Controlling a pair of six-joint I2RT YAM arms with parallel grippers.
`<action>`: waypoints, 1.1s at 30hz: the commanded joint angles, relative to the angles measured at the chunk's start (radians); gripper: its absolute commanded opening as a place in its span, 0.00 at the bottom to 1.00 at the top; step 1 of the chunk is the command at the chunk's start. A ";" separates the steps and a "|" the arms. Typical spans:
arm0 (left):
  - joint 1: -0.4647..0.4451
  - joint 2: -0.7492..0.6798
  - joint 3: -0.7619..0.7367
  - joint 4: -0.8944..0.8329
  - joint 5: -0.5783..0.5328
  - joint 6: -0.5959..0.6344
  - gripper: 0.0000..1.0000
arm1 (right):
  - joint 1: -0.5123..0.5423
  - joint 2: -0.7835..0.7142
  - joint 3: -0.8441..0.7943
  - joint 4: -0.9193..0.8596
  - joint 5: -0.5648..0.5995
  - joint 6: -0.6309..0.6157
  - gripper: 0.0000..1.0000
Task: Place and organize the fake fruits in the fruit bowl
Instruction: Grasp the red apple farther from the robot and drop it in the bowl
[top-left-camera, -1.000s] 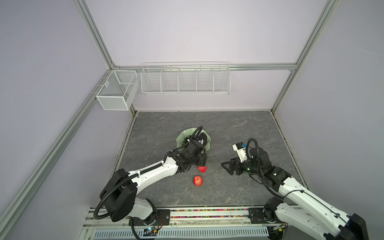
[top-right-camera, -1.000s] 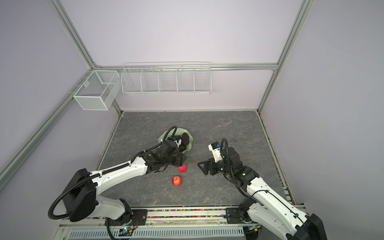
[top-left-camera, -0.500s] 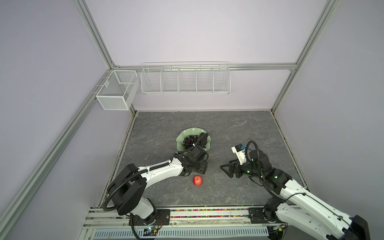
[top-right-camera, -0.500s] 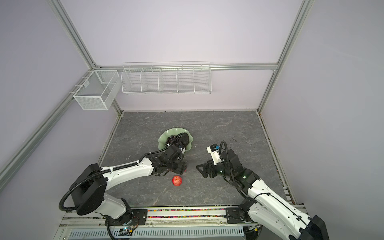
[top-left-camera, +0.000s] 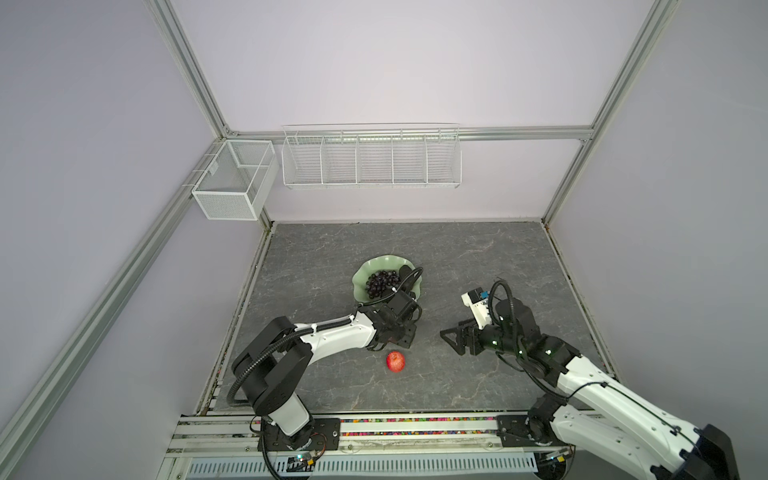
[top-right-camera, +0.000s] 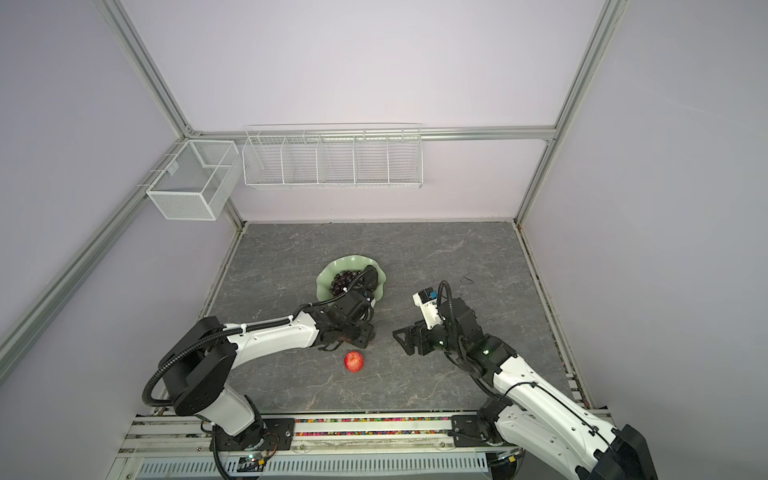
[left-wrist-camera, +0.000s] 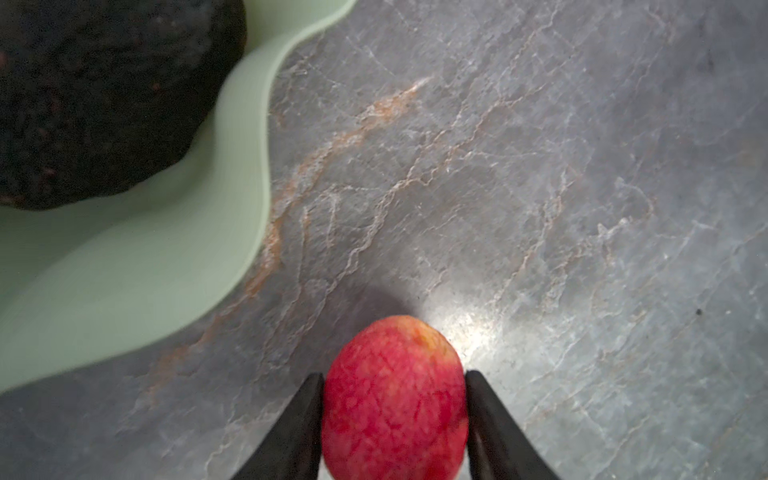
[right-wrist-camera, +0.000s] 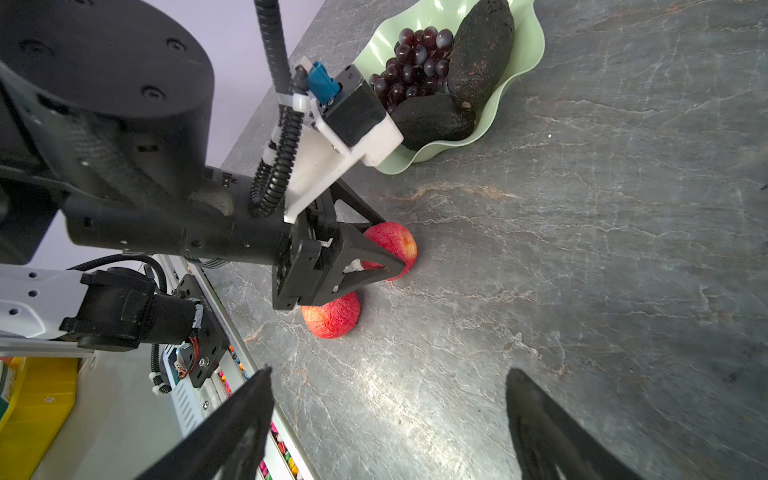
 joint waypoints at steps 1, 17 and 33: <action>-0.003 0.007 0.025 0.000 0.017 -0.003 0.43 | 0.008 0.003 0.022 -0.011 0.007 -0.024 0.88; 0.106 -0.264 0.094 -0.057 -0.203 0.059 0.41 | 0.009 0.111 0.074 0.059 -0.026 -0.027 0.88; 0.236 -0.047 0.112 0.001 -0.270 0.062 0.42 | 0.023 0.129 0.095 0.049 -0.035 -0.027 0.88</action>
